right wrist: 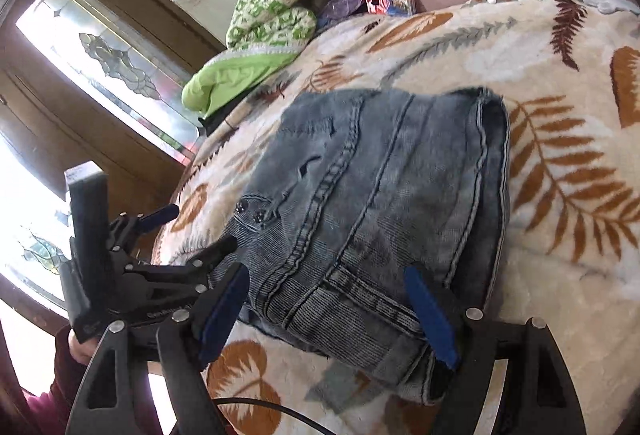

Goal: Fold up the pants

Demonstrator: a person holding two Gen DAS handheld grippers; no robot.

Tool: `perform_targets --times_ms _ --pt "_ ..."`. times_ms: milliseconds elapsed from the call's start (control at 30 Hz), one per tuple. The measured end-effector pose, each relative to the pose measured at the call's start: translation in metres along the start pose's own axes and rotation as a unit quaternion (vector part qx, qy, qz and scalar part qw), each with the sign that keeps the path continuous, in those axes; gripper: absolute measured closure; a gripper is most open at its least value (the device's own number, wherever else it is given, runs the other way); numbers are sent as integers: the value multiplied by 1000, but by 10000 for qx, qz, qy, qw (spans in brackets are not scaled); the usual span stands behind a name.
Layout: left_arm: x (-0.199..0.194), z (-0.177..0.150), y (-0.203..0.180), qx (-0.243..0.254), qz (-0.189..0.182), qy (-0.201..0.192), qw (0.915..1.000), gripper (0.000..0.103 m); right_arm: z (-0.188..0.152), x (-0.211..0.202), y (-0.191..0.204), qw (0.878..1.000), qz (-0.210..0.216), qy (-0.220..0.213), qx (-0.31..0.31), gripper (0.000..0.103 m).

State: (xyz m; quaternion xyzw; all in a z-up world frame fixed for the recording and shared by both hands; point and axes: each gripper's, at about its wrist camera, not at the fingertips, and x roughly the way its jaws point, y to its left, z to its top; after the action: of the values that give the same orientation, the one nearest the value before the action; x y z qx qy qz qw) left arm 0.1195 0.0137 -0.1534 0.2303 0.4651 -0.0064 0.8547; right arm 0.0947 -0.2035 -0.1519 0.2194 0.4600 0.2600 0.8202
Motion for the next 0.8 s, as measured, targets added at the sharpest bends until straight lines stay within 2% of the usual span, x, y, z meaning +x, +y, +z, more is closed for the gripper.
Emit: perform_targets --times_ms 100,200,300,433,533,633,733,800 --pt "0 0 -1 -214 85 38 9997 3 -3 7 -13 9995 190 2 260 20" --pt "-17 1 -3 -91 271 -120 9995 4 -6 -1 -15 9990 253 -105 365 20" --pt "-41 -2 3 -159 328 -347 9987 4 -10 -16 -3 9994 140 -279 163 20" --pt "-78 -4 14 -486 341 -701 9958 4 -13 -45 19 9954 -12 -892 -352 20" --pt "-109 -5 22 -640 448 -1111 9907 4 -20 -67 43 9863 -368 -1392 -809 20" --pt "-138 -8 29 -808 452 -1500 9843 4 -32 -84 70 9714 -846 -1833 -1250 20" --pt "-162 -11 35 -979 398 -1813 9777 4 -55 -105 87 9562 -1210 -2264 -1407 20" --pt "-176 -13 39 -1083 339 -1992 9734 4 -65 -120 96 9496 -1303 -2469 -1427 20"
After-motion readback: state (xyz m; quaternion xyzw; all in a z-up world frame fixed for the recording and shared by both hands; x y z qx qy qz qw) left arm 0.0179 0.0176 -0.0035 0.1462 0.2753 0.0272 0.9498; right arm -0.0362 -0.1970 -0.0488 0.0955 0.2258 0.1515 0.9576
